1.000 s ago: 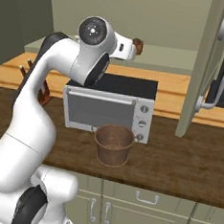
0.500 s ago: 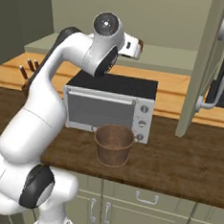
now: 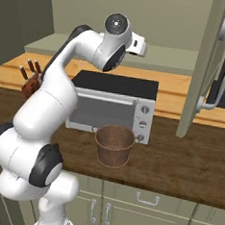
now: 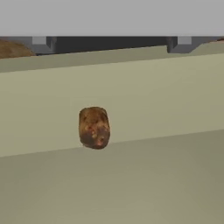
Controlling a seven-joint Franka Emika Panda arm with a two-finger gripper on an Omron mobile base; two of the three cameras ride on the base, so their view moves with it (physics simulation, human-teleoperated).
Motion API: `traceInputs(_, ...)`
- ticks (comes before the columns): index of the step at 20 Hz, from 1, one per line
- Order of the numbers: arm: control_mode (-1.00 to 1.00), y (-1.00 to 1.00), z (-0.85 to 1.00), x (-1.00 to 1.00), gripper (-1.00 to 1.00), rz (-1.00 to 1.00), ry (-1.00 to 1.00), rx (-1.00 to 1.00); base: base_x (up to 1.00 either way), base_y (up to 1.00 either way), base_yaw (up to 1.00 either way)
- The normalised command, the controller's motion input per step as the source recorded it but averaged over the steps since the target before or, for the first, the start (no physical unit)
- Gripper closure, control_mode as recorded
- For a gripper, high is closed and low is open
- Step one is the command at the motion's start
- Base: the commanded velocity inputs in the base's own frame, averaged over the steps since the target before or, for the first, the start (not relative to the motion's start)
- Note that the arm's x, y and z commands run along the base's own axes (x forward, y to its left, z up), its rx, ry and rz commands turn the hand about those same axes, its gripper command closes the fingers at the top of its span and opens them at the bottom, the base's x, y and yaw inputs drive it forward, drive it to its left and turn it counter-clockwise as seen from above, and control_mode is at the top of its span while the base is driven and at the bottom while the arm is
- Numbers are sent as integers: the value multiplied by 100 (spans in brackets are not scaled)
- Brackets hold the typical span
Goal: Open the cabinet, pick up the bread from the cabinet and place it in the basket. Then move the basket to the dining counter.
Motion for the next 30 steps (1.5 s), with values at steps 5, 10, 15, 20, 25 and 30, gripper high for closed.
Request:
traceInputs(5, -100, -1, -1, 46, -100, 0, 1, 0, 0, 0, 0)
traceInputs(10, -100, 0, -2, 57, -100, 0, 0, 0, 0, 0, 0)
traceInputs(15, -100, -9, -5, 49, -100, 0, 0, 0, 0, 0, 0)
traceInputs(20, -100, -18, 0, 51, -100, 0, 0, 0, 0, 0, 0)
traceInputs(25, -100, -20, -6, 41, -100, 0, 0, 0, 0, 0, 0)
traceInputs(30, -100, -14, -13, 28, -100, 0, 0, 0, 0, 0, 0)
